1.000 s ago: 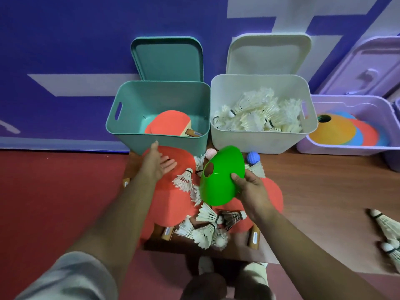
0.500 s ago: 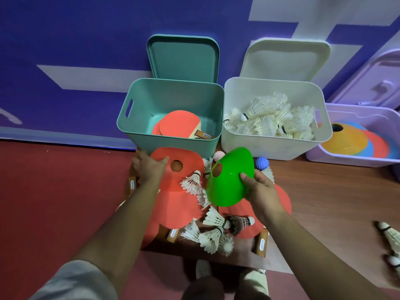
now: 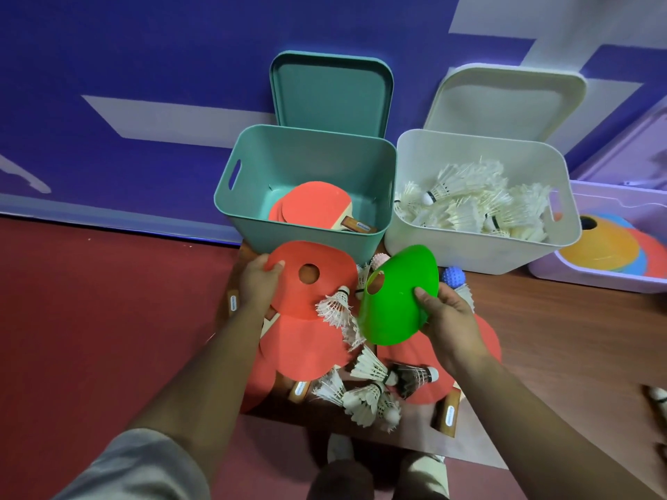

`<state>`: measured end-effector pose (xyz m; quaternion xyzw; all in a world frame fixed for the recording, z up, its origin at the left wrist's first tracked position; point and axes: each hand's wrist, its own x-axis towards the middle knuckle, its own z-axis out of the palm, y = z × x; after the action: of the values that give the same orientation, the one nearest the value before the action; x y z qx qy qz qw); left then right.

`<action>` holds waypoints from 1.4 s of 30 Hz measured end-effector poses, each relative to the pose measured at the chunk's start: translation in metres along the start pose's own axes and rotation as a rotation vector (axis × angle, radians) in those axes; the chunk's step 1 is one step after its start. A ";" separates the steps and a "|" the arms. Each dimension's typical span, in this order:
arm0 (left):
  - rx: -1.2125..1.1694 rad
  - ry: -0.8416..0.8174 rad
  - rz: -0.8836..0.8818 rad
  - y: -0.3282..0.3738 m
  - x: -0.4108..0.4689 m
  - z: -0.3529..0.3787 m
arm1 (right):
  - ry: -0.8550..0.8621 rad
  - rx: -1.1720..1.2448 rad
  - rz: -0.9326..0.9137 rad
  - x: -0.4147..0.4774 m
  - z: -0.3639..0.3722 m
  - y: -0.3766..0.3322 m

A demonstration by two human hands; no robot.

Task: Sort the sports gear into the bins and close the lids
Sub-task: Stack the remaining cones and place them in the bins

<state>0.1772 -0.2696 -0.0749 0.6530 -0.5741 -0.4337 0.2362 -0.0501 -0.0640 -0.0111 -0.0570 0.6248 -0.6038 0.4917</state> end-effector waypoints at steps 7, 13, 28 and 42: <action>-0.032 0.139 0.388 0.036 -0.057 -0.022 | -0.006 0.044 -0.043 -0.019 -0.001 -0.013; -0.168 0.115 0.454 0.074 -0.139 -0.004 | -0.029 0.085 -0.063 -0.049 0.015 -0.025; -0.045 -0.519 0.751 0.072 -0.214 0.055 | -0.009 0.177 -0.050 -0.086 -0.013 -0.033; -0.952 -0.760 -0.342 0.117 -0.196 0.097 | -0.088 0.299 -0.054 -0.077 -0.103 -0.070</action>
<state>0.0395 -0.0907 0.0274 0.3592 -0.2498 -0.8749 0.2077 -0.1179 0.0410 0.0662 -0.0264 0.5038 -0.7001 0.5052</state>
